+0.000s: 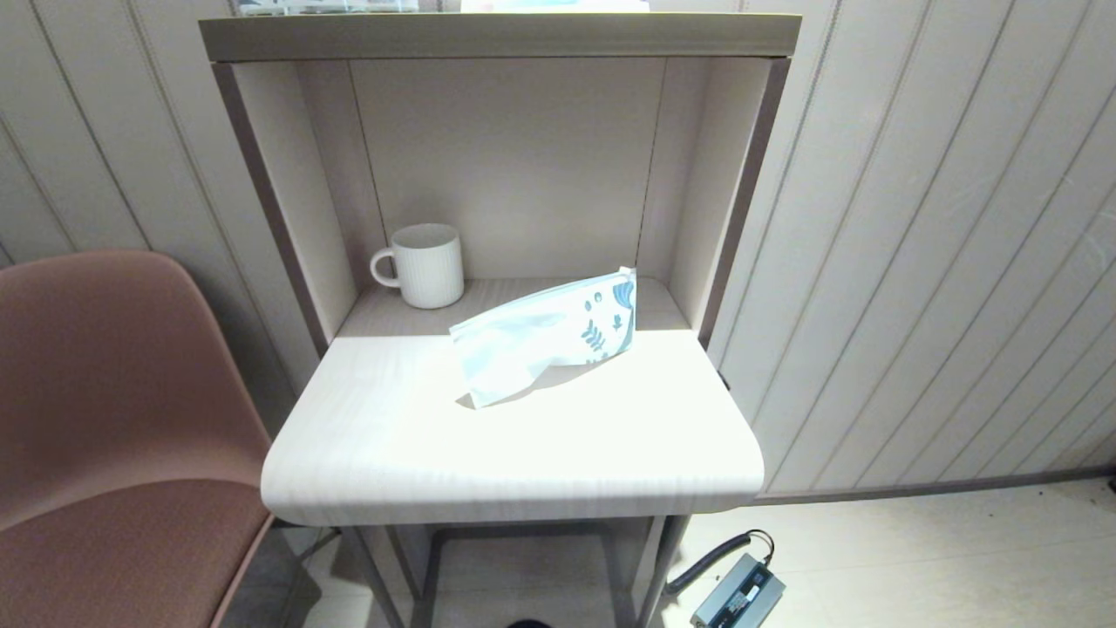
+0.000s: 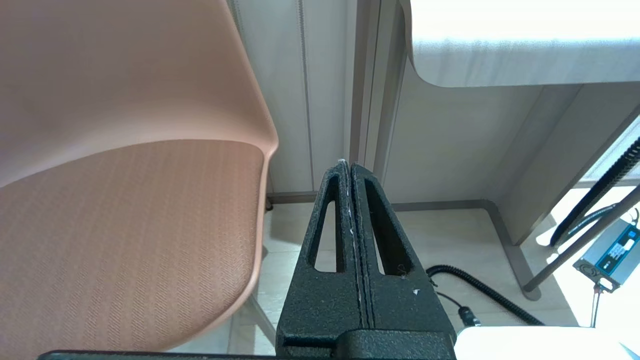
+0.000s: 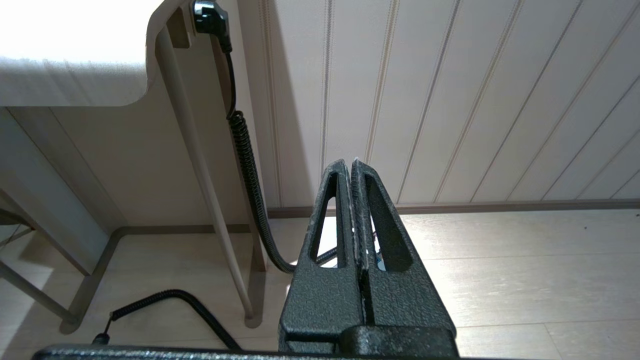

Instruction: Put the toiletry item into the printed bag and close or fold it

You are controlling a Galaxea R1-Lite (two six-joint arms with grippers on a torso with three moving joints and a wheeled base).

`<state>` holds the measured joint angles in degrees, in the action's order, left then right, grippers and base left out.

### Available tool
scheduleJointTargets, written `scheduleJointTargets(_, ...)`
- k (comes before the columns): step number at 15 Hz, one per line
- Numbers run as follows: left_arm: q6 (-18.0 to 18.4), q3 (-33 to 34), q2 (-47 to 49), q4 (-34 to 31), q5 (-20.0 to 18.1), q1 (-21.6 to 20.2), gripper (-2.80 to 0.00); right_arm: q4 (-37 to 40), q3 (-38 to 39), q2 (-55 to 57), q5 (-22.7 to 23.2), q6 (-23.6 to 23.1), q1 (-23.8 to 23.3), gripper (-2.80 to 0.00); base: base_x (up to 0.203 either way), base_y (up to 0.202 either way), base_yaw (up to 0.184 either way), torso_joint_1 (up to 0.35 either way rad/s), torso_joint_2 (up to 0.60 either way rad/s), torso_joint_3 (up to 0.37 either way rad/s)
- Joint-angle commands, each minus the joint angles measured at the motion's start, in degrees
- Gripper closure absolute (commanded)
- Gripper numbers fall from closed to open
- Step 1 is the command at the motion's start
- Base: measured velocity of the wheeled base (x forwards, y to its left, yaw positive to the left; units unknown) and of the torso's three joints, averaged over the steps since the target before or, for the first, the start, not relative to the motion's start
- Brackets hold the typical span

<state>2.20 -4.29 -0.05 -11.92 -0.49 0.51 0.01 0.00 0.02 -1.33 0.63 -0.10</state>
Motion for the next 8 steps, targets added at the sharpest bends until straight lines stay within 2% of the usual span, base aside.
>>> scheduleJointTargets(1, -1.3, -0.1, 0.0, 0.1, -0.1, 0.0, 0.00, 0.2, 0.0, 0.0, 0.0, 0.1, 0.0, 0.00, 0.000, 0.000, 0.000, 0.000, 0.00, 0.000)
scheduleJointTargets(8, -1.4, -0.1, 0.0, 0.1, 0.0, 0.0, 0.00, 0.2, 0.0, 0.0, -0.1, 0.1, 0.0, 0.00, 0.000, 0.000, 0.000, 0.000, 0.00, 0.000)
